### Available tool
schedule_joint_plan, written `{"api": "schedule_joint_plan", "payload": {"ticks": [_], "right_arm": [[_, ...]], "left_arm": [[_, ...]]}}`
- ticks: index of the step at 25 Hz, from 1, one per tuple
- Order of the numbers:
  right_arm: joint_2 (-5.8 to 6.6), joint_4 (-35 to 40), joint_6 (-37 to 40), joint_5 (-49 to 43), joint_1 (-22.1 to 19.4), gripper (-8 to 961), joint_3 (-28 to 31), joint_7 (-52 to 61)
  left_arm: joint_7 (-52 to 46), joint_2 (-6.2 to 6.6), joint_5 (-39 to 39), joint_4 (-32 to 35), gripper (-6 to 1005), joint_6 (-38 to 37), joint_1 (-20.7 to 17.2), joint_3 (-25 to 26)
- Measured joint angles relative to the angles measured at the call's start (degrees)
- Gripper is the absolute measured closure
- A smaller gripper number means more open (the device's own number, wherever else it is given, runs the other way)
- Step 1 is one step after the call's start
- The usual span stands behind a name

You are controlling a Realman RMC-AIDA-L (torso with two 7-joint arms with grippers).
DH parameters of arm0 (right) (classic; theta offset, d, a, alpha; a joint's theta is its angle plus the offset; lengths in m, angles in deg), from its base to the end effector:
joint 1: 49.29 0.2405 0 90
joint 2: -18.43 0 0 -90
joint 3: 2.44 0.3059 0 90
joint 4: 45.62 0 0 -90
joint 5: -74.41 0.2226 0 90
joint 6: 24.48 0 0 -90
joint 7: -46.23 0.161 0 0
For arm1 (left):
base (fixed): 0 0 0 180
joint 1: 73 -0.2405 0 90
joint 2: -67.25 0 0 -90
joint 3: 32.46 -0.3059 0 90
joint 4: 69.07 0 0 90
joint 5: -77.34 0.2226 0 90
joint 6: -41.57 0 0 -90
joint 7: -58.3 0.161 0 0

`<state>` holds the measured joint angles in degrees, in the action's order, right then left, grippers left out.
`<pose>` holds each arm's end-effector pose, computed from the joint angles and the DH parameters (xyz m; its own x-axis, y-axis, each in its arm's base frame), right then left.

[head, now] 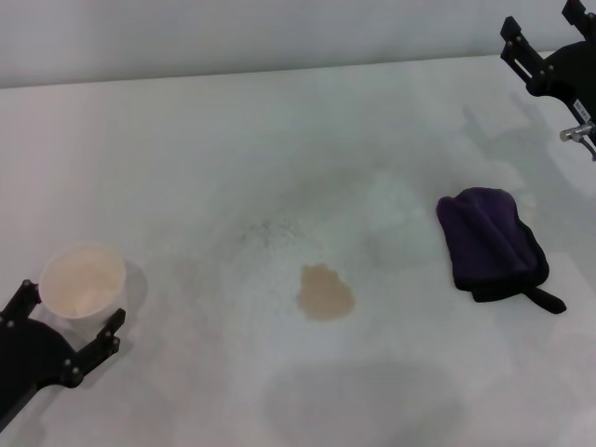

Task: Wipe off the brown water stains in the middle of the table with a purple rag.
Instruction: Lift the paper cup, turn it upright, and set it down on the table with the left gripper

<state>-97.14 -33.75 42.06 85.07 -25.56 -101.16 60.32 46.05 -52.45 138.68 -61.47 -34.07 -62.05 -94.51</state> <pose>0.3766 0.3871 -0.0029 0.7395 0.1178 -0.6628 -0.6373 -0.1944 -0.7457 -0.4099 0.2426 -0.0958 0.8814 0.0395 0.4707 0.3983 -0.5980 -0.6956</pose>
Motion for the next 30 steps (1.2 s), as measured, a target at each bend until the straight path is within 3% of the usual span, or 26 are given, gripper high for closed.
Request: {"api": "schedule_joint_plan", "payload": {"ticks": [20,24,30], "right_arm": [[0.16,-0.2,-0.1,0.1,-0.4,96,0.1,-0.1],[0.16,-0.1,-0.1,-0.1,-0.4,96,0.1,-0.1],[0.06,-0.4,0.2,0.0,-0.6,96,0.1,-0.1]], "left_arm": [[0.6,0.17,-6.8,-1.3,119,-5.7,-4.2,0.0],[0.6,0.18,-6.8,-1.3,121,-5.3,-3.3,0.0],[0.4,0.32,-6.2,-5.4,120,-4.3,2.0,-0.5]]}}
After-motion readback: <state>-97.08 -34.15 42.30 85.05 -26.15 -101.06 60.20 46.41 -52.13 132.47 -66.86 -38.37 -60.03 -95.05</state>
